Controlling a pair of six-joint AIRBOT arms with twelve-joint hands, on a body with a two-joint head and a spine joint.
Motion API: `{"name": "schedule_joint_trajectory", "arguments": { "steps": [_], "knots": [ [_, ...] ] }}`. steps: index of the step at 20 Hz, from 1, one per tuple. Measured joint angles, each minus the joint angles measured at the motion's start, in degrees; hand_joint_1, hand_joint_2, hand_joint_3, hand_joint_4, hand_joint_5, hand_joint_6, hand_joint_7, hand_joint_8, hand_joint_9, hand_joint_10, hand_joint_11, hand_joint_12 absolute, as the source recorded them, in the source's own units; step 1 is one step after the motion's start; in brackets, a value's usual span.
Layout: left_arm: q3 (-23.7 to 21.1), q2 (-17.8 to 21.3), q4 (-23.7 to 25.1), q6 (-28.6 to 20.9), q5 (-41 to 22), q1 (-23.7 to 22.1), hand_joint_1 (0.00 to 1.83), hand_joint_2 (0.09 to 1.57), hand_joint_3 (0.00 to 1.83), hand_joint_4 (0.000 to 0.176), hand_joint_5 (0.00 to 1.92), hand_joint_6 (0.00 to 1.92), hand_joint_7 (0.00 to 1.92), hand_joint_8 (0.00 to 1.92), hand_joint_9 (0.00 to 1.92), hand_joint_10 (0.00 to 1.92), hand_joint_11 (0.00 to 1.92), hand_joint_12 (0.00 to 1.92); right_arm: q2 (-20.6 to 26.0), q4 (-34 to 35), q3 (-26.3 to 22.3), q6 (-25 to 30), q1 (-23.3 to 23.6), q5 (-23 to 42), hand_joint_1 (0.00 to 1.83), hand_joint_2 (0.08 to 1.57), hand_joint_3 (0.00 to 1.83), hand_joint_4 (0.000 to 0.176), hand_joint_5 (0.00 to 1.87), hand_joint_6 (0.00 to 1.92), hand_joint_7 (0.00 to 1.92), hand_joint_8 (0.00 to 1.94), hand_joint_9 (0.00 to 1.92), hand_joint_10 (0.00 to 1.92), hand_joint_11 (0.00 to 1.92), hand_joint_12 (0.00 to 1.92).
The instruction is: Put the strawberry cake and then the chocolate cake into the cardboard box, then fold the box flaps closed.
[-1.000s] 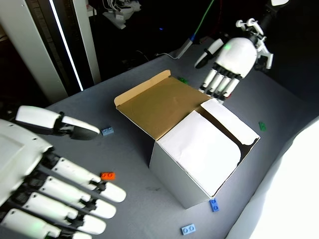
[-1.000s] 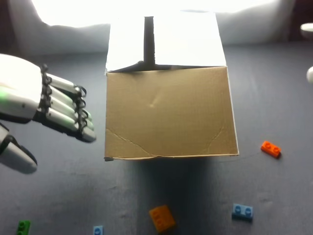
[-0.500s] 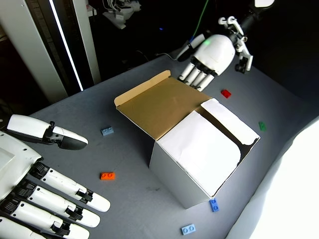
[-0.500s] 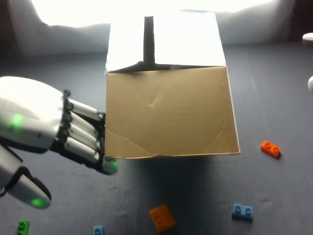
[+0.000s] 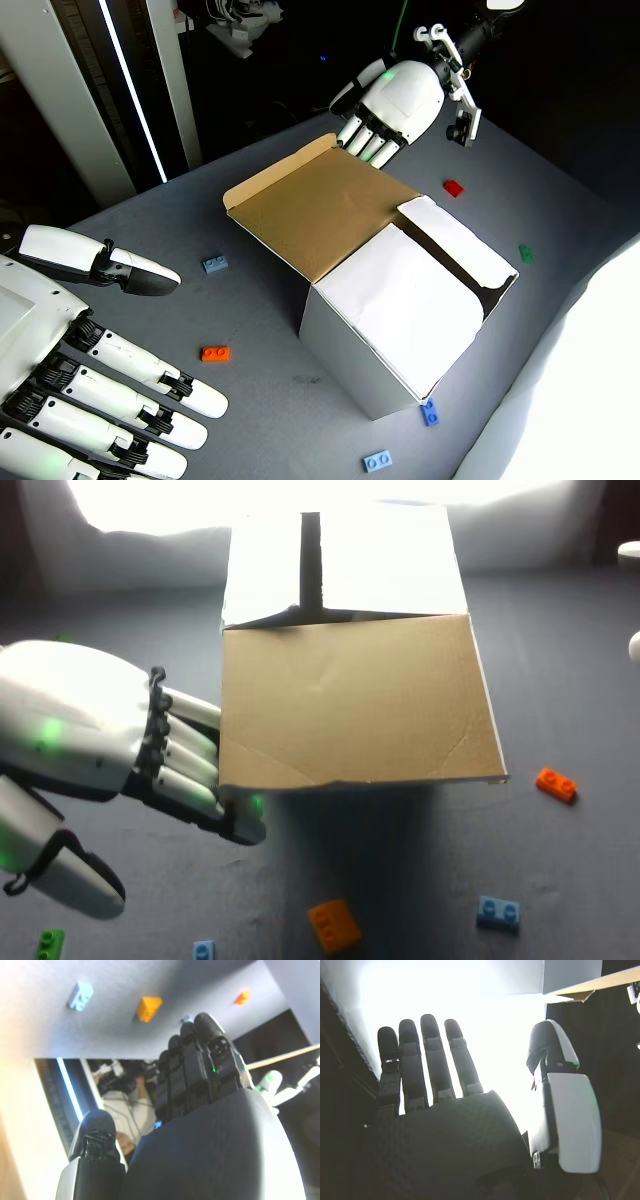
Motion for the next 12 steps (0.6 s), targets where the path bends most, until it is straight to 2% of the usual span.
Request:
{"name": "schedule_joint_trajectory", "arguments": {
  "steps": [2,6,7,9,12],
  "knots": [
    [0.74,0.11,0.17,-1.01,-0.9,-2.45,0.0,1.29,0.0,0.0,0.23,0.0,0.3,0.0,0.3,0.0,0.0,1.03,0.0,-0.02,0.0,0.0,0.0,0.13,0.0,1.19,0.0,0.0,0.22,0.0,0.29,0.0,0.29,0.0,0.0,0.68],
    [2.21,0.13,0.39,-3.23,-1.97,-6.54,0.0,1.29,0.0,0.0,0.22,0.0,0.29,0.0,0.3,0.01,0.0,1.01,0.0,-0.02,0.0,-0.02,0.0,0.28,0.0,1.19,0.0,0.0,0.25,0.01,0.32,0.01,0.31,0.01,0.0,0.73],
    [2.86,0.11,-0.63,-3.65,-1.9,-7.63,0.0,1.29,0.0,0.001,0.22,0.0,0.29,0.0,0.3,0.0,0.0,1.01,-0.07,-0.02,0.02,-0.02,0.0,0.28,0.0,1.19,0.0,0.0,0.24,0.0,0.32,0.0,0.31,0.01,0.0,0.69],
    [3.87,-0.07,-1.64,-4.0,-1.49,-9.05,0.0,1.29,0.0,0.001,0.22,0.01,0.29,0.0,0.3,0.0,0.0,1.01,-0.11,-0.02,0.0,-0.04,0.0,0.28,0.0,1.19,0.0,0.0,0.25,0.01,0.32,0.0,0.32,0.01,0.0,0.74],
    [5.86,-1.6,-1.7,-4.98,-1.31,-10.88,0.0,1.3,0.0,0.0,0.23,0.0,0.29,0.0,0.3,0.0,0.0,1.01,-0.11,-0.15,0.0,-0.07,0.0,0.31,0.0,1.19,0.0,0.0,0.24,0.0,0.31,0.0,0.31,0.0,0.0,0.71]
  ]
}}
